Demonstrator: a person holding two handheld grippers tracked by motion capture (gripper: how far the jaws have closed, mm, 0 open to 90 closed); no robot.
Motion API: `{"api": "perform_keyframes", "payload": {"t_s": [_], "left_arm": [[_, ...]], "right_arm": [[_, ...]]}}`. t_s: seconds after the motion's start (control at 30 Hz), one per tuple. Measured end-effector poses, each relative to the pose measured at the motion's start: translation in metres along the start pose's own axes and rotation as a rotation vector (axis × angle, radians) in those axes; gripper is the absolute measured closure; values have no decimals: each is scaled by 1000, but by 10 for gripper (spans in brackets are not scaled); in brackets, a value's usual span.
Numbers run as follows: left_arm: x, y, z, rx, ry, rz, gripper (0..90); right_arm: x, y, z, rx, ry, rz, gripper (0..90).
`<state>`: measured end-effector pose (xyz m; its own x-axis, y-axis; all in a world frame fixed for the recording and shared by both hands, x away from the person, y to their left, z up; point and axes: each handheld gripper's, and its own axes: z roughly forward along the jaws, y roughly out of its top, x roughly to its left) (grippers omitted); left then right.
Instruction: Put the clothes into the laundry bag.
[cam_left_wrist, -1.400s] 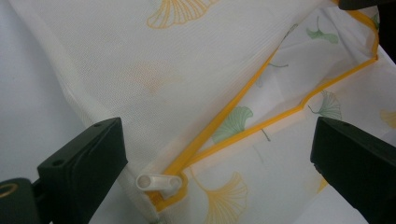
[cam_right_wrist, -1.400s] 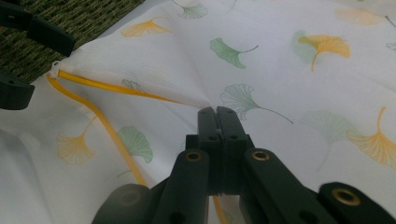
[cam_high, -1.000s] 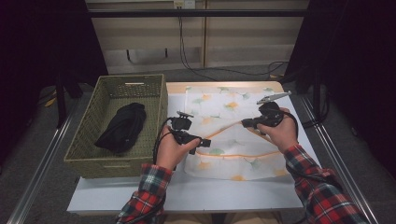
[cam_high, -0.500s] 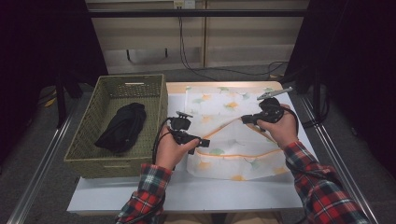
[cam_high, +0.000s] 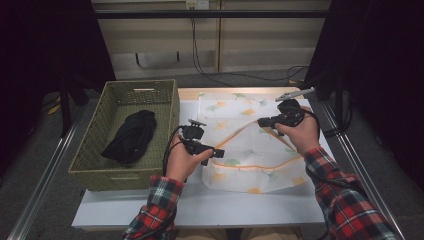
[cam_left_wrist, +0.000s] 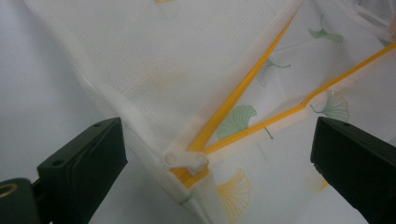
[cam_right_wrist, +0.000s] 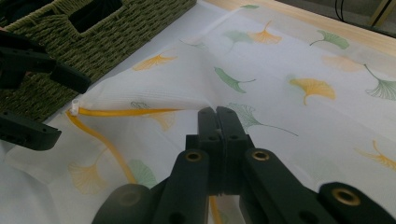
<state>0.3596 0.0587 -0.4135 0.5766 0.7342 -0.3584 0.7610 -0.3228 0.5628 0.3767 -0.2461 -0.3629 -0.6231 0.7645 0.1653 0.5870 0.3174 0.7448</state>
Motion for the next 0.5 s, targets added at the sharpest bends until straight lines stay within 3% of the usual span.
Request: {"api": "perform_keyframes", "payload": {"t_s": [0.5], "left_arm": [[0, 0, 1, 10, -4, 6, 31]], "right_arm": [[-2, 9, -5, -28, 16, 19, 900]]}}
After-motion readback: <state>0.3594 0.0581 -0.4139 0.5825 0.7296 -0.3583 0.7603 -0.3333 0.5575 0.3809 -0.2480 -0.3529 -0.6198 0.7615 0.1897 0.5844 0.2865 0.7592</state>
